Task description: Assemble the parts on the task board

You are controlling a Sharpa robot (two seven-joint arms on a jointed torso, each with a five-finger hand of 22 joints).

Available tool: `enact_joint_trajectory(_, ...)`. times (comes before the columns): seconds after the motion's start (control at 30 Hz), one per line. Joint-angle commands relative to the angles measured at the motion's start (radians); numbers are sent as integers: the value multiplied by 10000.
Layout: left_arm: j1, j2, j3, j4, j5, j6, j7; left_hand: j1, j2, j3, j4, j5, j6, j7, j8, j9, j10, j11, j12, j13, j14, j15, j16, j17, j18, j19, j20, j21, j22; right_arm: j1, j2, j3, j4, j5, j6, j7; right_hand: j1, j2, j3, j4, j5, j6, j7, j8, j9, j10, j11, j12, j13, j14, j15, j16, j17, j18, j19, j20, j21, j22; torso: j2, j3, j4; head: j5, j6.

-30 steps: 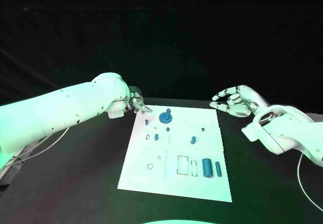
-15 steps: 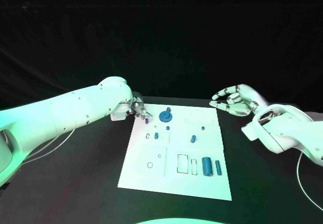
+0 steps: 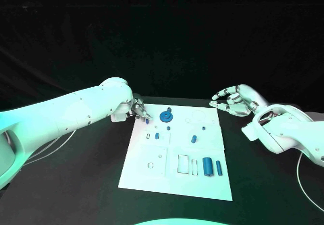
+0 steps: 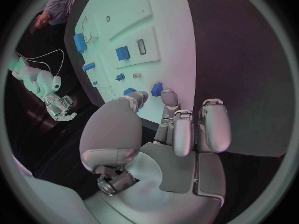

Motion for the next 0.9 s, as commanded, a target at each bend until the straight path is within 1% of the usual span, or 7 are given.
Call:
enact_joint_trajectory(0.03, -3, 43, 1, -31, 161, 164, 85, 83, 84, -6, -57, -8, 91, -20, -72, -21, -70, -10, 43, 16, 949, 92, 29, 2367, 13, -11, 73, -5, 26, -9, 11, 0, 2, -30, 117, 60, -96, -35, -70, -12, -21, -34, -33, 45, -5, 3, -36, -23, 1186, 726, -58, -31, 1207, 140, 586, -87, -40, 2122, -3, 3, -6, 10, -16)
enact_joint_trajectory(0.13, -4, 59, -1, -53, 206, 117, 97, 304, 207, 48, -74, 1, 135, -21, -96, -60, -73, -13, 57, 8, 948, 91, 27, 2365, 14, -14, 75, -3, 30, -10, 12, 0, 2, -30, 118, 60, -102, -20, -69, -23, 18, -37, -37, 56, -5, 16, -40, -10, 1198, 728, -61, -31, 1212, 139, 588, -90, -40, 2123, 2, 0, -9, 7, -22)
enact_joint_trajectory(0.27, -11, 95, -12, -83, 259, 31, 138, 843, 384, 213, -151, 9, 193, -43, -108, -107, -89, -35, 71, -13, 951, 75, 33, 2373, 12, -12, 67, 12, 61, -12, 16, 0, 3, -30, 121, 61, -100, -16, -67, -25, 23, -37, -38, 59, -5, 8, -40, -20, 1189, 725, -62, -36, 1198, 141, 584, -90, -46, 2119, 3, -6, -10, 5, -22)
enact_joint_trajectory(0.6, -32, 139, -32, -133, 396, -208, 263, 1761, 528, 626, -441, 7, 239, -93, -57, -116, -98, -83, 85, -51, 954, 41, 41, 2383, 3, -5, 45, 41, 121, -13, 17, 0, 3, -30, 129, 58, -97, -13, -65, -29, 29, -36, -39, 62, -4, 19, -41, -7, 1201, 728, -63, -33, 1208, 141, 585, -91, -45, 2120, -3, 1, -5, -15, -51)
enact_joint_trajectory(0.67, -34, 138, -33, -141, 436, -220, 285, 2030, 572, 801, -594, -4, 254, -121, -12, -95, -79, -107, 105, -38, 959, 21, 53, 2399, 0, 1, 34, 53, 146, -13, 16, 0, 3, -30, 129, 58, -97, -13, -65, -29, 29, -36, -39, 62, -4, 19, -41, -7, 1201, 728, -63, -33, 1208, 141, 585, -91, -45, 2120, -2, 3, -3, -13, -63)
enact_joint_trajectory(0.83, -36, 134, -34, -143, 505, -265, 317, 2370, 618, 1103, -837, -16, 292, -167, 107, -30, -26, -146, 145, -4, 968, -11, 71, 2422, -10, 17, 12, 82, 202, -13, 15, 0, 2, -32, 130, 54, -90, -3, -59, -33, 41, -34, -40, 66, -3, 23, -43, -3, 1205, 727, -64, -35, 1205, 139, 589, -92, -40, 2124, 0, 1, -1, -11, -79)
enact_joint_trajectory(0.9, -36, 118, -35, -129, 555, -308, 329, 2653, 620, 1608, -1152, -16, 242, -163, 288, 107, 6, -170, 136, -11, 970, -42, 75, 2426, -9, 20, -22, 93, 224, -13, 16, 0, 0, -34, 132, 53, -90, -3, -59, -33, 41, -34, -40, 66, -3, 23, -43, -3, 1205, 727, -64, -35, 1205, 139, 589, -92, -40, 2124, -5, -2, -2, -3, -71)
